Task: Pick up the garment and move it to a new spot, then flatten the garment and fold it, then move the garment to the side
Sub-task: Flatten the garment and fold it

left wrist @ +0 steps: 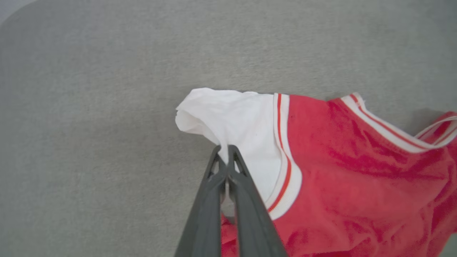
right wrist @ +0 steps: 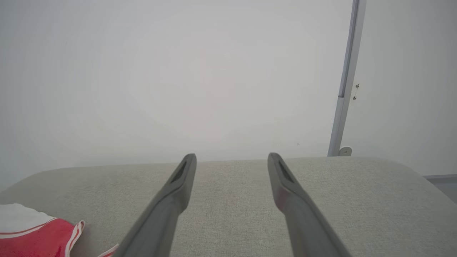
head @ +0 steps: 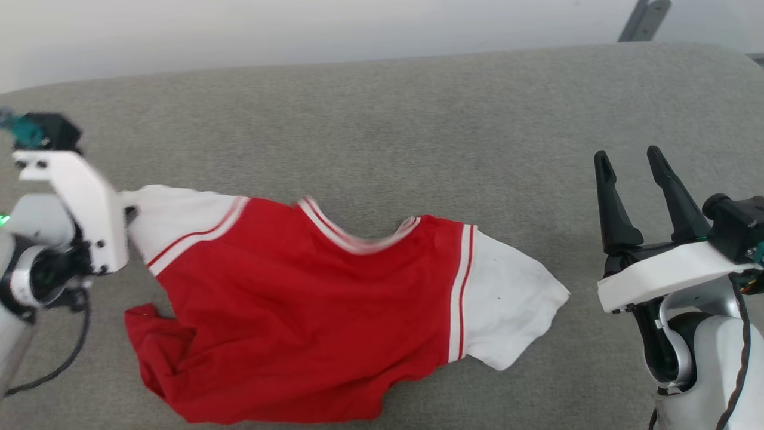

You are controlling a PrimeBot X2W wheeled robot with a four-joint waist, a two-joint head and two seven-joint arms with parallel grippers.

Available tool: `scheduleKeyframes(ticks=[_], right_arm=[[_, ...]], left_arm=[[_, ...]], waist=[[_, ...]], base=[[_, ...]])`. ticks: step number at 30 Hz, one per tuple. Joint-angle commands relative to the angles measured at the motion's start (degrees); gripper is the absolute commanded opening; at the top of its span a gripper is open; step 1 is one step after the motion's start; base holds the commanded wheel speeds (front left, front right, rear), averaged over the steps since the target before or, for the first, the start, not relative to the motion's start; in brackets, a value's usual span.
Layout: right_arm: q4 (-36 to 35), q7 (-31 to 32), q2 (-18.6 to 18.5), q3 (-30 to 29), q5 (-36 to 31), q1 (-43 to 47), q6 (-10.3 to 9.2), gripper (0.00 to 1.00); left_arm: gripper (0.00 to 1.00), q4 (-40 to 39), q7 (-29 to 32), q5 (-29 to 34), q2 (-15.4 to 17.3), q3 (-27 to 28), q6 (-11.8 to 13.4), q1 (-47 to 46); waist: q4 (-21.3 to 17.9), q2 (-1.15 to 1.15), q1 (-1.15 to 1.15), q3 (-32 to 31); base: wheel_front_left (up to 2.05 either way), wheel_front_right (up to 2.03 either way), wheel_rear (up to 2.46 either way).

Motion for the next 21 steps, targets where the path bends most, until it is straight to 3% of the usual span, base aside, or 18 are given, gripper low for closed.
scheduleKeyframes(ticks=[1,6,11,12,14,15,16,17,21], right_arm=[[-0.18,0.26,-0.13,-0.07,-0.27,0.31,0.00,1.00],[-0.65,1.08,-0.31,0.10,-0.37,0.95,0.00,1.00],[-1.28,1.99,-0.63,0.10,-0.35,1.35,0.00,1.00],[-1.42,2.22,-0.62,0.18,-0.34,1.45,0.00,1.00],[-1.59,2.48,-0.70,0.22,-0.34,1.70,0.00,1.00],[-1.71,2.69,-0.77,0.21,-0.31,1.69,0.00,1.00],[-1.79,2.76,-0.78,0.31,-0.28,1.58,0.00,1.00],[-1.98,2.98,-0.84,0.32,-0.25,1.50,0.00,1.00],[-2.87,3.63,-1.27,0.43,-0.04,0.95,0.00,1.00]], left_arm=[[0.00,0.32,-0.38,0.45,0.48,0.23,0.30,1.03],[0.00,3.72,-2.48,1.95,3.24,0.18,2.31,4.74],[0.00,6.73,-2.93,0.53,2.60,0.01,3.15,8.52],[0.04,7.26,-3.07,0.37,2.18,-0.04,3.01,9.02],[0.16,8.52,-3.14,-0.56,1.04,0.03,2.94,9.69],[0.29,9.04,-3.15,-0.88,0.61,-0.05,2.79,9.79],[0.59,9.57,-3.30,-1.23,0.18,0.05,2.57,9.75],[1.00,10.14,-3.33,-1.59,-0.29,0.19,2.49,9.44],[1.00,10.76,-2.33,-1.18,-0.72,-0.31,0.98,6.33]], waist=[[0.63,0.00,0.00,-0.32],[1.98,0.00,0.00,-1.08],[2.83,0.00,0.00,-1.73],[2.93,0.00,0.00,-1.76],[3.19,0.00,0.00,-1.78],[3.34,0.00,0.00,-1.72],[3.40,0.00,0.00,-1.66],[3.51,0.00,0.00,-1.53],[3.81,0.00,0.00,-0.86]], base=[[0.00,0.00,0.00],[0.00,0.00,0.00],[0.00,0.00,0.00],[0.00,0.00,0.00],[0.00,0.00,0.00],[0.00,0.00,0.00],[0.00,0.00,0.00],[0.00,0.00,0.00],[0.00,0.00,0.00]])
